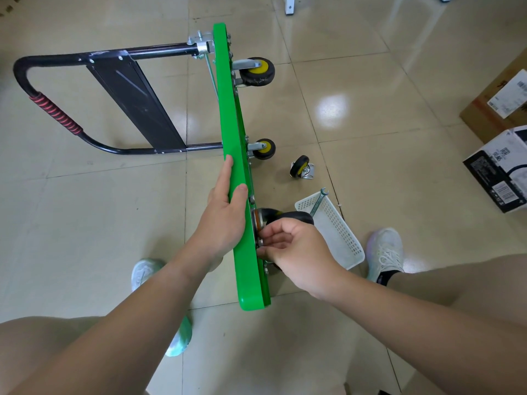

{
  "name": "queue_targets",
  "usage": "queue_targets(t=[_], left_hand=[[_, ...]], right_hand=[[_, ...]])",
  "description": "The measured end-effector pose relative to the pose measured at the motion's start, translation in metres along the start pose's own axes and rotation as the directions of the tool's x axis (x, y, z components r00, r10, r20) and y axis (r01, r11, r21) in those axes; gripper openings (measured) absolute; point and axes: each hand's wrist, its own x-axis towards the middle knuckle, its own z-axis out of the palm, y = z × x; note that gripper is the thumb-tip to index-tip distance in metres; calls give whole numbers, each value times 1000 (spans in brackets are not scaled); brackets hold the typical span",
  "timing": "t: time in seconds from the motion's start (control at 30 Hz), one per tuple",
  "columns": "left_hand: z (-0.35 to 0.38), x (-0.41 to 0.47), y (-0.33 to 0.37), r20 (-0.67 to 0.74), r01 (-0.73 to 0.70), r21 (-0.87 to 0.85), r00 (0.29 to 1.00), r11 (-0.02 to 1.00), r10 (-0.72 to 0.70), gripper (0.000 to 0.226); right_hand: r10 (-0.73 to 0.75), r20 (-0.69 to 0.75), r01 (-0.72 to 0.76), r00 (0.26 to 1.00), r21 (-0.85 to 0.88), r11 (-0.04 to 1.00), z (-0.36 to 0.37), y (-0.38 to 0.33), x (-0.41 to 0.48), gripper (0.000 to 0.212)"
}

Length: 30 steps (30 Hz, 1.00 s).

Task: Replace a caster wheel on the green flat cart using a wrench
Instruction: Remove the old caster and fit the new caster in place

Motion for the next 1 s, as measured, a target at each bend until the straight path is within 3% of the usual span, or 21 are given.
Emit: queue_targets(t=[0.2, 0.5, 0.77, 1.0], left_hand=[[0, 0, 1, -6, 2, -10, 1000, 1000, -2, 58], [1, -1, 3, -11, -9, 6, 1000, 1000, 9, 58], [2, -1, 6, -10, 5, 18, 1000, 1000, -5, 58], [2, 0, 6, -20, -1, 57, 1000, 998, 2, 59]], right_hand=[[0, -12, 0, 1000, 33, 999, -1, -5, -3, 6], [-68, -68, 66, 995, -34, 997, 2, 0, 0, 33], [-89, -79, 89, 993, -8, 996, -6, -9, -2, 31], [-115, -74, 127, 991, 176, 976, -14, -28, -11, 23]])
